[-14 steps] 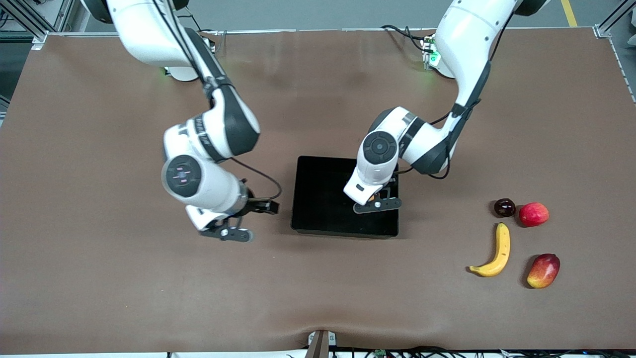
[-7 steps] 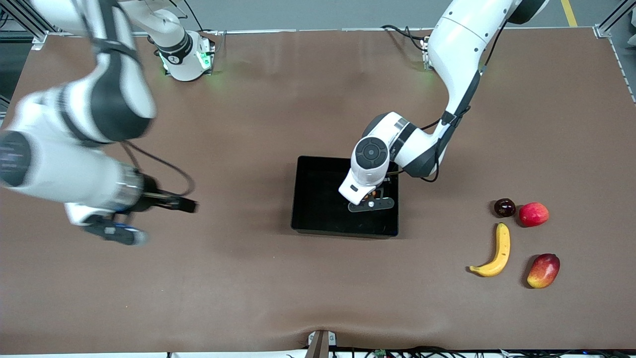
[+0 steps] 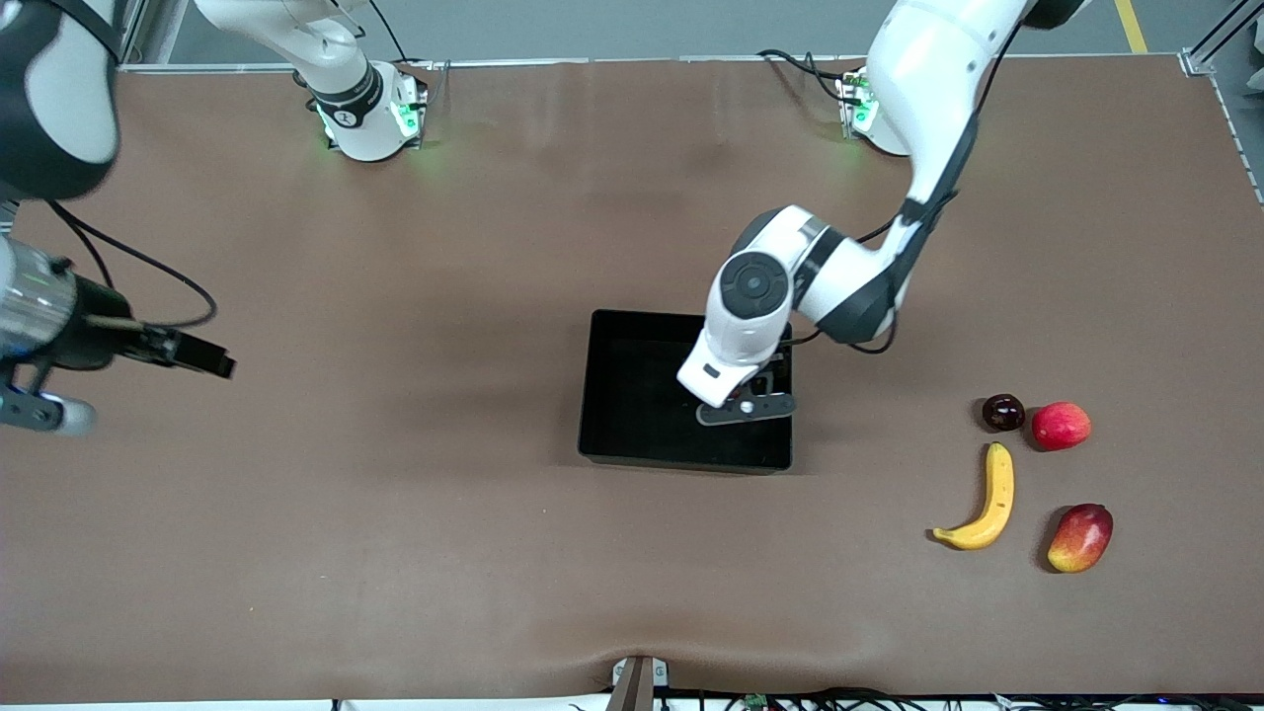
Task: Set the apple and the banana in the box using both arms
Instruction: 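Return the right arm to rest while the left gripper moves to the banana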
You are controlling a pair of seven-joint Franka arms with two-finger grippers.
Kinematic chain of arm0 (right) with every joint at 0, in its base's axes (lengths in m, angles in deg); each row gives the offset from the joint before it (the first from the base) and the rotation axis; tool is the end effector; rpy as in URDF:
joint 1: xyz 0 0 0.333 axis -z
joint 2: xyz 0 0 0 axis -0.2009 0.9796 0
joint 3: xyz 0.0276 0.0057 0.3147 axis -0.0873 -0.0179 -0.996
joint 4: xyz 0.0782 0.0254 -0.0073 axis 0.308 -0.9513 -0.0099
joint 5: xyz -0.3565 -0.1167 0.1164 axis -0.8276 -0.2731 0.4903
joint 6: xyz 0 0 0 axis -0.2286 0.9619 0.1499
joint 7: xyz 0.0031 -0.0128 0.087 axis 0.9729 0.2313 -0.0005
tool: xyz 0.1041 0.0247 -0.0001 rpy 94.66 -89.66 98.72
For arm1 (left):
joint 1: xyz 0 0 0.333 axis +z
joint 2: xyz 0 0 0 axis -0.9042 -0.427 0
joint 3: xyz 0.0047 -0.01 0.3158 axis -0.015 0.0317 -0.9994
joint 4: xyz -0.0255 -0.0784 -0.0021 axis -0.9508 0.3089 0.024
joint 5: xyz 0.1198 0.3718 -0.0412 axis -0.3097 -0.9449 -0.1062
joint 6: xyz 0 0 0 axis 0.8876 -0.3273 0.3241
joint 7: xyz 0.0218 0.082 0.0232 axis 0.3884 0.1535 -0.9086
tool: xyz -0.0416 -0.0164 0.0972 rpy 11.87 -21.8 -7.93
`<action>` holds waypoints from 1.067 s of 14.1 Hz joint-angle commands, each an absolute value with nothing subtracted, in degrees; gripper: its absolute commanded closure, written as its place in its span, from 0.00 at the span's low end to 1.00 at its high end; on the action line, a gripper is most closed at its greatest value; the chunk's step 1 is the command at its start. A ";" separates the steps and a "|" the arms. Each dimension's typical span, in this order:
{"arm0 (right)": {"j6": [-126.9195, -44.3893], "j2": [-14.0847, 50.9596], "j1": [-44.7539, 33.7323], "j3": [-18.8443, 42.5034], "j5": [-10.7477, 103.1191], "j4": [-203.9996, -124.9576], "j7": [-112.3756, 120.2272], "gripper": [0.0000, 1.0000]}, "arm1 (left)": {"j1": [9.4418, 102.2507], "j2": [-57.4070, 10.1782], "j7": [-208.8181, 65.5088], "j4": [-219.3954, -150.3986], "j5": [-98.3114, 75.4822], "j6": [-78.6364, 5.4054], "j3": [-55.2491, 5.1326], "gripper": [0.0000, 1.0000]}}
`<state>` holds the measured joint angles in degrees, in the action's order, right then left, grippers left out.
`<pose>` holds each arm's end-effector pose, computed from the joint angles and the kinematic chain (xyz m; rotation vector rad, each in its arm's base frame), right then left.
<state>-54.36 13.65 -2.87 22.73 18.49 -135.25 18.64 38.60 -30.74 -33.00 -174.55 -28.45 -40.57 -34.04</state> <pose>0.6384 0.0303 0.5929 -3.0622 0.2743 0.1028 0.5804 -0.3842 0.3164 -3.1040 -0.1894 -0.0210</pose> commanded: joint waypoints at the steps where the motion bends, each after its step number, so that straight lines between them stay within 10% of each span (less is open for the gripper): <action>1: -55.02 5.63 0.77 22.20 16.64 -144.62 11.61 0.00 | 43.08 -27.00 -34.59 -172.82 -28.84 -35.49 -34.07 0.00; 15: -54.67 -6.87 5.70 21.41 7.23 -154.76 1.49 0.00 | 71.48 -36.30 -84.58 -171.14 -31.47 -47.66 -34.16 0.00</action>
